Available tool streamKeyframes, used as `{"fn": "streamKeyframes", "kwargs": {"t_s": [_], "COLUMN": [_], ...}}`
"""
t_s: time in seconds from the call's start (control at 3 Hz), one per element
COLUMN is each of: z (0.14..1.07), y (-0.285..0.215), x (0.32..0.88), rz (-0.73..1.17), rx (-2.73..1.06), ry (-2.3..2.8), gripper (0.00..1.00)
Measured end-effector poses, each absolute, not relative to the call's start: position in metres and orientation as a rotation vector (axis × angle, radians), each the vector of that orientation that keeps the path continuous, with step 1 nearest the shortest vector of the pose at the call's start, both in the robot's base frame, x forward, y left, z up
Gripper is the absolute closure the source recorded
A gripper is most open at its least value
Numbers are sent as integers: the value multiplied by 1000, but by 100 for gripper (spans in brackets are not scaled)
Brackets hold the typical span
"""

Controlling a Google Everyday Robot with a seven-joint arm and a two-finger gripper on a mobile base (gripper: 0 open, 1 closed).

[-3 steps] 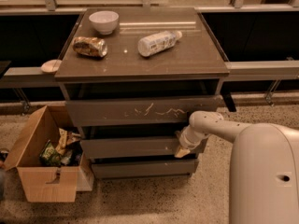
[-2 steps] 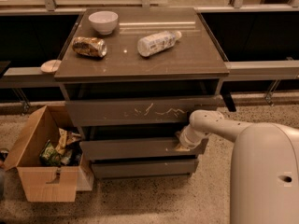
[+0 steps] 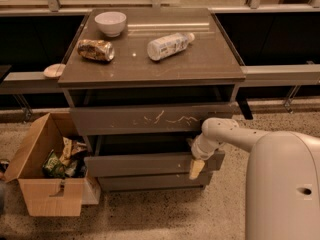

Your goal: Open middle drawer

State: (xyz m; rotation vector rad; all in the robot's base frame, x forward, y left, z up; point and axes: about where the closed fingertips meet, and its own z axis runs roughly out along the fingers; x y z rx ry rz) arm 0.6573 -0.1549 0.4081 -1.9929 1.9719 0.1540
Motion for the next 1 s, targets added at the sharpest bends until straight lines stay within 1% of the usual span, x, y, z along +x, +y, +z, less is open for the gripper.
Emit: {"fn": "streamKeyframes", "kwargs": {"t_s": [0.33, 0.67, 1.0], "z": [407, 404, 410], "y": [-155, -158, -168], "x": [657, 638, 601], "rz": [157, 232, 320], "rx": [-1995, -2051, -2144], "ry": [1971, 1953, 1946], "gripper": [0, 0, 0]}}
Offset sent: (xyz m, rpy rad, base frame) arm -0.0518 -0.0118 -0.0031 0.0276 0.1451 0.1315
